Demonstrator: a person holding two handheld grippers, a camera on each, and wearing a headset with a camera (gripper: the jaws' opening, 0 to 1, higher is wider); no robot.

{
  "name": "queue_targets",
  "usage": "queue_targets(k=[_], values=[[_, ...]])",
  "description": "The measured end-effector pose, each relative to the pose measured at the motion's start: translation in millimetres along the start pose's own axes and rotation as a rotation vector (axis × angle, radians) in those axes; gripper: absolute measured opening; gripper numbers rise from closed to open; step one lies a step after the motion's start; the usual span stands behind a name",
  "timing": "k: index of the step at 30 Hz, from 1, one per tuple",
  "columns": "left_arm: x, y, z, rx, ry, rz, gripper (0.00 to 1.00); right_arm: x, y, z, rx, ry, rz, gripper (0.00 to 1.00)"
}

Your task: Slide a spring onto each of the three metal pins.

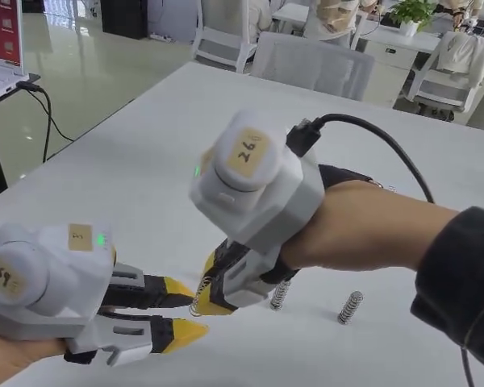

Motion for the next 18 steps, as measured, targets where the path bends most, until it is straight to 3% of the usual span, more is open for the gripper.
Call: queue_targets(k=[18], values=[[9.4, 10.6, 6.4, -0.006, -0.064, 0.066, 0.33, -12.3, 15.0, 6.6, 0.026, 0.032, -0.017, 0.08]])
Point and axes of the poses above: the centre of the closed fingertips' face, and the gripper's own axes: z roughly backward along the fingers, x roughly to its left, y roughly out of its underside, the point moved 1 cm from there along z, roughly backward along the fingers, and after that the axes turned 8 degrees about -x, right-handed, at the moved point
